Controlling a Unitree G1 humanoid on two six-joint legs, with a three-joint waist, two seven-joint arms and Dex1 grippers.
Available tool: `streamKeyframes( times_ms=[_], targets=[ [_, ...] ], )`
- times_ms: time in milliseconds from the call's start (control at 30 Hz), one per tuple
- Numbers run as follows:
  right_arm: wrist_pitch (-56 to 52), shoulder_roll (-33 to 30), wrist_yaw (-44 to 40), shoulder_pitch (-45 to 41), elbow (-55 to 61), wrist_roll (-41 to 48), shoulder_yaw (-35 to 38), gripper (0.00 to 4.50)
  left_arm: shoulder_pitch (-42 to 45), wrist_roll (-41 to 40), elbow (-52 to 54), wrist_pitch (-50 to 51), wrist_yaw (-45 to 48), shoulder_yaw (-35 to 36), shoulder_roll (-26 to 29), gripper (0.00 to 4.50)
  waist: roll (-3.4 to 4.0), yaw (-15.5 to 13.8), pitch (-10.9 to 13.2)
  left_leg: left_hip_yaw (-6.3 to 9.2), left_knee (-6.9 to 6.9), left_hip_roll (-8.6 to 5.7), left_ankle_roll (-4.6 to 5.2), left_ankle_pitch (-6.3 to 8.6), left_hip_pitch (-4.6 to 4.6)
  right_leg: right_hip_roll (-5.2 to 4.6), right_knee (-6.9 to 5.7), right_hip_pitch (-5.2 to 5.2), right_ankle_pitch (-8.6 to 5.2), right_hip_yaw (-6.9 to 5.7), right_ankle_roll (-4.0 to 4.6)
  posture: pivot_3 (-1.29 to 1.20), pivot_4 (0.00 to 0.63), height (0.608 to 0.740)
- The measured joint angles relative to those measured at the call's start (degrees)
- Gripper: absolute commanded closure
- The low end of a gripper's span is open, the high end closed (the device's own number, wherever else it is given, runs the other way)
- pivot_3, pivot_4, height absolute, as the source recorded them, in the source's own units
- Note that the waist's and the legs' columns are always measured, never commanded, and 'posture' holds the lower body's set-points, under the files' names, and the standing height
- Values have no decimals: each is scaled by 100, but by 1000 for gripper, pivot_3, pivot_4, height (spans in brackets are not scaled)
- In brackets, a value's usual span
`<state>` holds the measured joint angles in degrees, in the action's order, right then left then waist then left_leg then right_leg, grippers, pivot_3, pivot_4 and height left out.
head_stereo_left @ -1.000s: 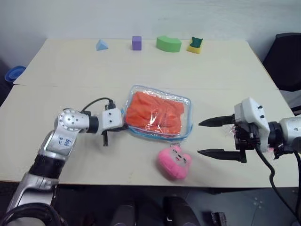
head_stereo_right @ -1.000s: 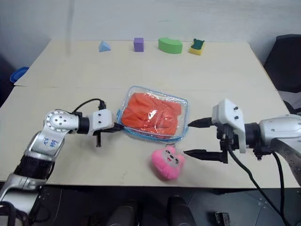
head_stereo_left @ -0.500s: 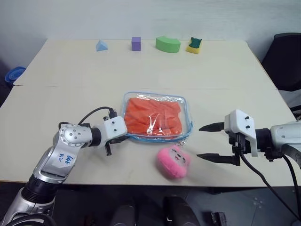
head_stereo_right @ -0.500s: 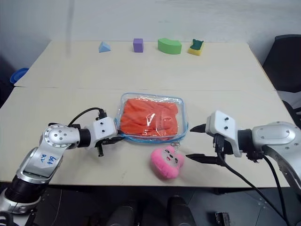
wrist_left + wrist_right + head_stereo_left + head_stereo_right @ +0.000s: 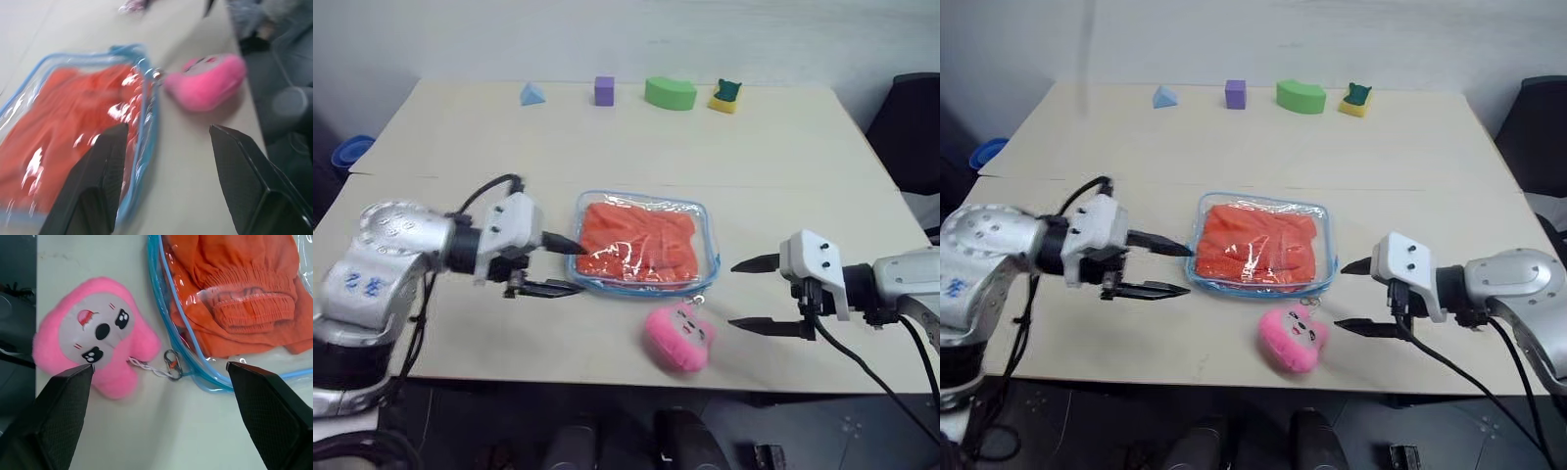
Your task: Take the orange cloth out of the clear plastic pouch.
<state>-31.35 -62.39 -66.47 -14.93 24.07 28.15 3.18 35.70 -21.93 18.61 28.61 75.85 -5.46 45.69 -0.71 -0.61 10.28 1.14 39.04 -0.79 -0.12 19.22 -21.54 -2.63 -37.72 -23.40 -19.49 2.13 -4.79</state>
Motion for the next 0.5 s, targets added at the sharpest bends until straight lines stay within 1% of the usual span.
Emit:
streamKeyframes(
  times_ms=[100, 200, 300, 367, 500],
  targets=[
    [20, 1, -56, -182, -91, -84, -144, 0, 350, 508, -594, -804, 263, -954, -558, 1696, 0, 9, 0, -3, 0, 1, 0, 0, -2, 8, -3, -8, 0, 3, 0, 0, 150, 740],
    [17, 40, -66, -407, -130, -161, -295, 0, 639, 1015, -1213, -1583, 412, -1662, -1016, 1696, -1, 71, 1, -7, -2, 6, 0, 0, -2, 16, -5, -12, 0, 8, 0, 0, 150, 740],
    [14, 160, -70, -540, -151, -241, -495, 0, 783, 1310, -1607, -2119, 518, -2009, -1344, 1696, -1, 81, 1, -9, -1, 7, 0, 0, -2, 18, -9, -16, 0, 12, 0, 0, 150, 740],
    [19, 247, -71, -618, -193, -312, -637, 0, 795, 1453, -1769, -2416, 573, -2168, -1465, 1696, -1, 75, 1, -10, 1, 7, 0, 0, -2, 17, -10, -16, 0, 13, 0, 0, 150, 740],
    [138, 421, -28, -855, -355, -558, -829, 0, 792, 1815, -2121, -2942, 426, -2321, -1697, 1696, -2, 59, 1, -9, 6, 6, 0, 0, -2, 14, -10, -14, 0, 13, 0, 0, 150, 740]
  ],
)
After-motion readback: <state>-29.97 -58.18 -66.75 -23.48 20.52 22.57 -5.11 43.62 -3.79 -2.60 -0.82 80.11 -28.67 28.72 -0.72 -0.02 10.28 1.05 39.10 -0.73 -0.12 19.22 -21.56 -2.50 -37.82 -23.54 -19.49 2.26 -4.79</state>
